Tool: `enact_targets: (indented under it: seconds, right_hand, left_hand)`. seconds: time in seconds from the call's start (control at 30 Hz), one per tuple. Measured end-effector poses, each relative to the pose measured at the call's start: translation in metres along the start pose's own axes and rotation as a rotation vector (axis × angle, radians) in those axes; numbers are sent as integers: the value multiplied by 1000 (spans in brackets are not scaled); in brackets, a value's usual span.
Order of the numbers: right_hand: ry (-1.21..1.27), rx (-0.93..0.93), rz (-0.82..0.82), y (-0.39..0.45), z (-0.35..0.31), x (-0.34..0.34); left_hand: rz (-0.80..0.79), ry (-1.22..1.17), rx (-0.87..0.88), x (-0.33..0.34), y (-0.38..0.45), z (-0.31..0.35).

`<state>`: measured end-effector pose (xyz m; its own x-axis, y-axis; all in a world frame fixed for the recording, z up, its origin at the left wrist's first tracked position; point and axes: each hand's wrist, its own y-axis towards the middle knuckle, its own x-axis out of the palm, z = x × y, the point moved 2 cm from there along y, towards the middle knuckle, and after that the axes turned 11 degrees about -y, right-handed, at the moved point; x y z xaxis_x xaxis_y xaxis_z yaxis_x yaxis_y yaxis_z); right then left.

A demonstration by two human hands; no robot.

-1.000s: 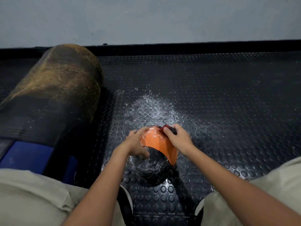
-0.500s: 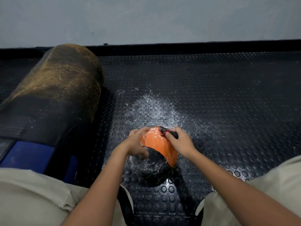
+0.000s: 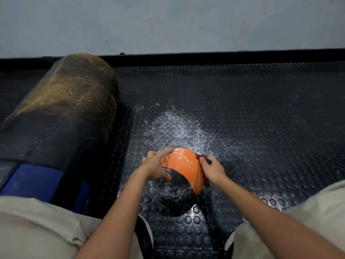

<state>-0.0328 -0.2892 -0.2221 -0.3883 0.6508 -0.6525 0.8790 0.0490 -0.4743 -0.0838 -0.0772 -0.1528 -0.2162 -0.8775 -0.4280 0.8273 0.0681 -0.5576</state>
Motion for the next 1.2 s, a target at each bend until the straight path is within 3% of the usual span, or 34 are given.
enact_targets:
  seconds: [0.23, 0.37, 0.6, 0.8, 1.03, 1.2]
  right_hand:
    - [41, -177, 44, -1, -25, -3]
    - [29, 13, 2, 1, 1, 2]
    - [53, -168, 62, -1, -24, 0]
    - [18, 15, 20, 6, 7, 5]
    - [-57, -268, 112, -8, -29, 2]
    - [-31, -82, 86, 4, -1, 5]
  left_hand:
    - [-2, -21, 6, 0, -1, 0]
    - [2, -101, 0, 2, -2, 0]
    - [131, 17, 15, 2, -8, 5]
    - [145, 148, -38, 3, -9, 7]
    - [188, 178, -102, 6, -3, 4]
    - [180, 115, -105, 13, -3, -4]
